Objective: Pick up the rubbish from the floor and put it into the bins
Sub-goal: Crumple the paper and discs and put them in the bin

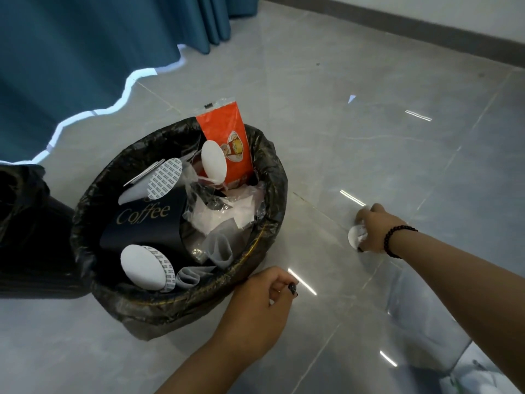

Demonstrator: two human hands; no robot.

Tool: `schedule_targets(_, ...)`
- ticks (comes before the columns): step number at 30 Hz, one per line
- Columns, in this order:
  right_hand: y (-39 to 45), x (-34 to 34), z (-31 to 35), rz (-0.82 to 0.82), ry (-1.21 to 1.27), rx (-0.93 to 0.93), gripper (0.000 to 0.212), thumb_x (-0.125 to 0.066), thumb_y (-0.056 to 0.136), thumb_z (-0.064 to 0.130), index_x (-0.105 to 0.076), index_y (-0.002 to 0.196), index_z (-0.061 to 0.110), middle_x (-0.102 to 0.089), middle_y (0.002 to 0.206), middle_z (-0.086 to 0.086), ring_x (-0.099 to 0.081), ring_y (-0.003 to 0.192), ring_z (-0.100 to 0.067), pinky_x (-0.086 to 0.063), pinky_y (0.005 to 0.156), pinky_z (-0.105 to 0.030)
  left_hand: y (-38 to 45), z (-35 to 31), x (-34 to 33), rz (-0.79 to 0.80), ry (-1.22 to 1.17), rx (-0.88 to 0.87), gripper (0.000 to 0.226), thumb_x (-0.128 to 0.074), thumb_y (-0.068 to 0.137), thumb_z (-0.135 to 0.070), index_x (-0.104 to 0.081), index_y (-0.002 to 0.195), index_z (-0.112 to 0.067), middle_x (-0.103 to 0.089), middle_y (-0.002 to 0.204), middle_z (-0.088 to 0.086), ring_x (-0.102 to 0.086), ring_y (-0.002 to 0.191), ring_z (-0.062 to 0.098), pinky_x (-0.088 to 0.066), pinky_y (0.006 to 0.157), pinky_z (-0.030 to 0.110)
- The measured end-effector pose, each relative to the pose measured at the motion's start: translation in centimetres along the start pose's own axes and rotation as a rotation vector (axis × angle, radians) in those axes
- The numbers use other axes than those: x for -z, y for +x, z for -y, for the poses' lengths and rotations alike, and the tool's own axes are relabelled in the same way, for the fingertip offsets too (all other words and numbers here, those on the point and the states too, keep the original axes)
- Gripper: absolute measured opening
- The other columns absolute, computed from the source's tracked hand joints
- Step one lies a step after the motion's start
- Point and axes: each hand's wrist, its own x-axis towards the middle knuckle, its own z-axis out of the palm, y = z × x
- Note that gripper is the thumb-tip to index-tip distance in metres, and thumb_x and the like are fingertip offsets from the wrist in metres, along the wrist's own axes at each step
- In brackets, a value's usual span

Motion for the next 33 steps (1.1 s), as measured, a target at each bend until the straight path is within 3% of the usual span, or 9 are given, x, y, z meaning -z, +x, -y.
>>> schedule_targets(6, -1.6, 0.3, 0.5, -0.112, 0.155, 0.033, 0.032, -0.063, 0.078, 0.022, -0.057, 0.107, 0.012, -0.049, 0.111, -0.007, -0.056, 0.097, -0.021, -0.048, 0.078, -0.024, 0.8, -0.5, -0.2, 0.011, 0.01, -0.028, 0.023, -0.057, 0.09, -0.016, -0.064, 0.081, -0.036, -0.071, 0.085, -0.013, -0.064, 0.08, -0.002, -0.047, 0.07, 0.012)
schedule_targets(9, -4.2, 1.5, 1.0, -0.273, 0.632, -0.027, 0.017, -0.075, 0.072, 0.018, -0.061, 0.081, 0.013, -0.06, 0.08, 0.0, -0.058, 0.074, -0.01, -0.042, 0.053, -0.009, 0.7, -0.9, -0.9, 0.031, -0.002, -0.039, 0.024, -0.057, 0.09, -0.015, -0.063, 0.081, -0.036, -0.071, 0.085, -0.01, -0.064, 0.08, 0.001, -0.046, 0.069, 0.01)
schedule_targets(12, -7.8, 3.8, 1.7, -0.445, 1.046, -0.055, 0.022, -0.082, 0.069, 0.018, -0.063, 0.077, 0.013, -0.063, 0.075, 0.002, -0.058, 0.059, -0.006, -0.045, 0.052, -0.016, -0.2, -1.3, -1.7, 0.063, -0.029, -0.049, 0.021, -0.055, 0.091, -0.016, -0.06, 0.089, -0.037, -0.069, 0.09, -0.007, -0.065, 0.082, 0.007, -0.052, 0.075, 0.021)
schedule_targets(14, -10.5, 5.5, 2.6, -0.42, 1.174, -0.005, 0.02, -0.082, 0.069, 0.015, -0.065, 0.079, 0.011, -0.064, 0.075, 0.004, -0.056, 0.053, 0.001, -0.046, 0.051, -0.015, -0.9, -1.8, -1.8, 0.079, -0.062, -0.062, 0.019, -0.054, 0.093, -0.022, -0.055, 0.1, -0.039, -0.066, 0.096, -0.007, -0.066, 0.082, 0.01, -0.053, 0.074, 0.023)
schedule_targets(20, -17.5, 8.6, 6.2, -0.274, 1.227, 0.236, 0.011, -0.078, 0.067, 0.007, -0.071, 0.074, 0.012, -0.067, 0.063, 0.0, -0.059, 0.053, -0.008, -0.049, 0.05, -0.015, -2.8, -3.5, -0.1, 0.103, -0.153, -0.043, 0.017, -0.051, 0.093, -0.03, -0.053, 0.107, -0.039, -0.065, 0.103, -0.004, -0.068, 0.086, 0.012, -0.048, 0.065, 0.019)
schedule_targets(23, -20.4, 9.3, 7.7, -0.22, 1.225, 0.317, 0.017, -0.082, 0.058, 0.026, -0.072, 0.068, 0.017, -0.069, 0.064, -0.003, -0.059, 0.053, -0.009, -0.048, 0.051, -0.015, -4.4, -4.1, 1.7, 0.113, -0.151, -0.042, 0.022, -0.05, 0.092, -0.038, -0.046, 0.114, -0.038, -0.066, 0.104, -0.005, -0.066, 0.09, 0.011, -0.05, 0.072, 0.022)
schedule_targets(26, -22.3, 9.8, 8.7, -0.102, 1.134, 0.432, 0.045, -0.085, 0.049, 0.051, -0.074, 0.075, 0.017, -0.071, 0.071, -0.008, -0.061, 0.058, -0.01, -0.049, 0.054, -0.016, -5.9, -4.9, 3.8, 0.087, -0.161, -0.12, 0.008, -0.05, 0.095, -0.034, -0.051, 0.102, -0.038, -0.069, 0.097, -0.008, -0.067, 0.085, 0.01, -0.05, 0.074, 0.025)
schedule_targets(29, -23.5, 10.5, 10.7, -0.094, 1.128, 0.494, 0.028, -0.085, 0.055, 0.038, -0.074, 0.072, 0.018, -0.072, 0.073, -0.007, -0.064, 0.062, -0.011, -0.051, 0.058, -0.016, -7.4, -5.1, 6.2, 0.025, -0.159, -0.2, 0.012, -0.049, 0.097, -0.022, -0.058, 0.092, -0.028, -0.072, 0.085, -0.009, -0.067, 0.076, 0.006, -0.054, 0.074, 0.024)
schedule_targets(33, -24.5, 10.7, 13.8, -0.265, 1.151, 0.497, 0.013, -0.077, 0.059, 0.023, -0.074, 0.071, 0.024, -0.074, 0.075, 0.002, -0.066, 0.065, -0.008, -0.051, 0.059, -0.013, -8.4, -4.6, 9.5, -0.115, -0.186, -0.205, 0.015, -0.054, 0.095, -0.014, -0.063, 0.088, -0.024, -0.073, 0.077, -0.008, -0.068, 0.075, 0.01, -0.056, 0.076, 0.025)
